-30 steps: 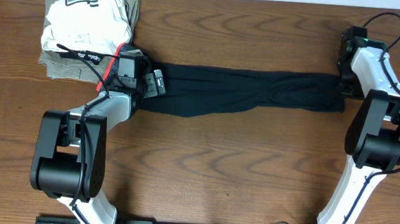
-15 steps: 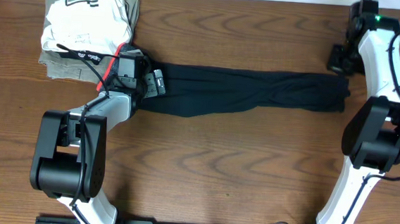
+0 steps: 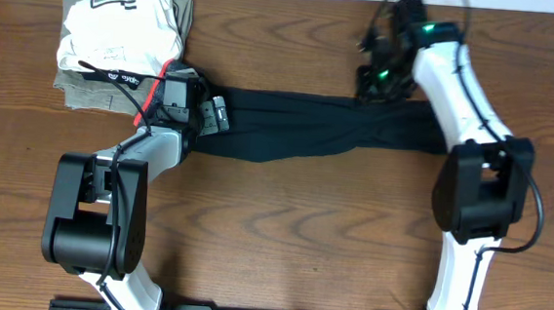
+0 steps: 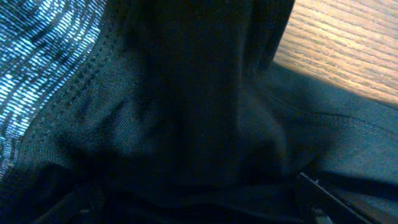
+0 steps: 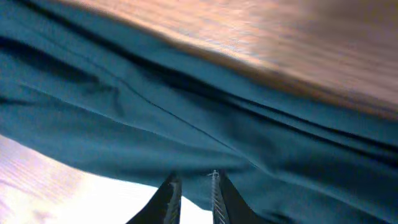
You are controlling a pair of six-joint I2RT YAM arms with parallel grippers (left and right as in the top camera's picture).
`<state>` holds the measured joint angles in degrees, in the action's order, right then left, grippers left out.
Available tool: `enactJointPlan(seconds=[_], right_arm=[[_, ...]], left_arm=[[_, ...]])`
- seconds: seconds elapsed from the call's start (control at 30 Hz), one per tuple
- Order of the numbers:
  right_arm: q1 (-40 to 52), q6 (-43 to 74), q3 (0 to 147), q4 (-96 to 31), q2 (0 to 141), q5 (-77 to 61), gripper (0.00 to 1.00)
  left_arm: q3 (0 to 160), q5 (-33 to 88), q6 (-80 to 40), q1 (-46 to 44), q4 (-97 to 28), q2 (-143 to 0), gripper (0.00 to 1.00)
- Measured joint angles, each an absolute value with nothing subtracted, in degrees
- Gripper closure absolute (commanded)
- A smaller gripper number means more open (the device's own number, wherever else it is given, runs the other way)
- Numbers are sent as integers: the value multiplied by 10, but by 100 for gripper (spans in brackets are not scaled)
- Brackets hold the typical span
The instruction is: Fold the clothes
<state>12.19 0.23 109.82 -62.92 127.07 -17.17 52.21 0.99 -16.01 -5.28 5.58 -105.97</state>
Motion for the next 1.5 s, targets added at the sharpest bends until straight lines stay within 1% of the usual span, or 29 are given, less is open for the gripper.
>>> enactJointPlan(seconds=[0.17, 0.37, 0.63, 0.83, 1.13, 1.5], right_arm=[[159, 11, 1028, -568, 1271, -166, 83], [175, 26, 1000, -556, 1271, -158, 82], [174, 34, 991, -524, 1271, -145, 82], [174, 43, 984, -514, 1279, -115, 84], [167, 50, 984, -512, 1293, -70, 82], [123, 57, 984, -496, 1293, 7, 83]], left_arm=[[522, 10, -160, -53, 56, -1060, 2], [522, 10, -160, -53, 56, -1060, 2], [522, 10, -160, -53, 56, -1060, 2], [522, 10, -160, -53, 56, -1060, 2], [522, 9, -160, -53, 56, -1060, 2], [522, 10, -160, -53, 56, -1060, 2]])
